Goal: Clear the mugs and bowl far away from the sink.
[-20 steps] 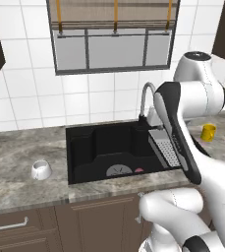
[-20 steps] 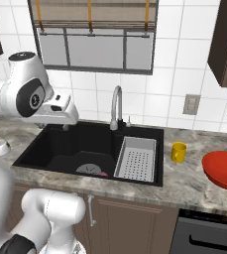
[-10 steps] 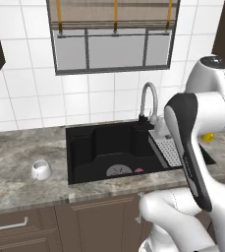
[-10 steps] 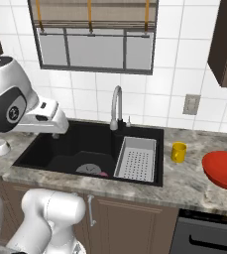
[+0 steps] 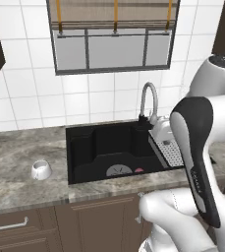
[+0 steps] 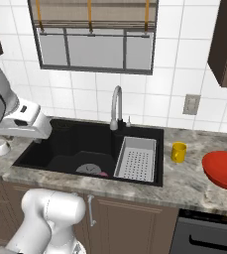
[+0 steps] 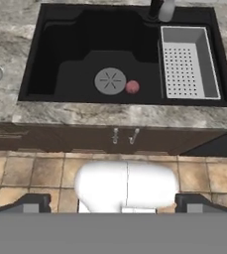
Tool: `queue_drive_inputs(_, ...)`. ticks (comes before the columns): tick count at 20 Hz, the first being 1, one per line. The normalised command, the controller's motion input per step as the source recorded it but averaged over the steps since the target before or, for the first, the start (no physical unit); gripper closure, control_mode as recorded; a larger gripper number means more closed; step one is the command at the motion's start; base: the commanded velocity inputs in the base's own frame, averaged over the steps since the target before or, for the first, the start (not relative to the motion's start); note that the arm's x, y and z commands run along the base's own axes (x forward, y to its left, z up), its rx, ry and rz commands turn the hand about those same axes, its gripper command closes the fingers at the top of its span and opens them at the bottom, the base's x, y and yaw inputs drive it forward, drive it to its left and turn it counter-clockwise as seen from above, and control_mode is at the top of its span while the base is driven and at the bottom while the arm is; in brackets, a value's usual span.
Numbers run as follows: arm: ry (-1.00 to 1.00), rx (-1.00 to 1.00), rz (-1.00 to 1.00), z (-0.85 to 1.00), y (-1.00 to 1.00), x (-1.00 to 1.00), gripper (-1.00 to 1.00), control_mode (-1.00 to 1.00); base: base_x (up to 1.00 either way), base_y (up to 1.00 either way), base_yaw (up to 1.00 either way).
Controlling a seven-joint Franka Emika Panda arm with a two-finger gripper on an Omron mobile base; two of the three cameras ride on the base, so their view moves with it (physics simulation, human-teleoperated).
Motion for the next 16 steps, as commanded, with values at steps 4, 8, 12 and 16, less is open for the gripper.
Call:
queue_drive_inputs(4,0.06,0.18,0.00,0.17,0.15,-0.20,-1.00,-1.00,0.00,0.00,0.00)
queue_drive_inputs(8,0.06,0.05,0.01,0.01,0.00,-0.03,-1.00,1.00,-0.03,0.01,0.01)
queue_drive_inputs(12,0.00,0.00,0.00,0.00,0.00,0.00,-1.00,1.00,-0.12,0.54,0.01)
queue_drive_inputs(16,0.00,0.00,0.00,0.00,0.00,0.00,-1.00,1.00,-0.16,1.00,0.00)
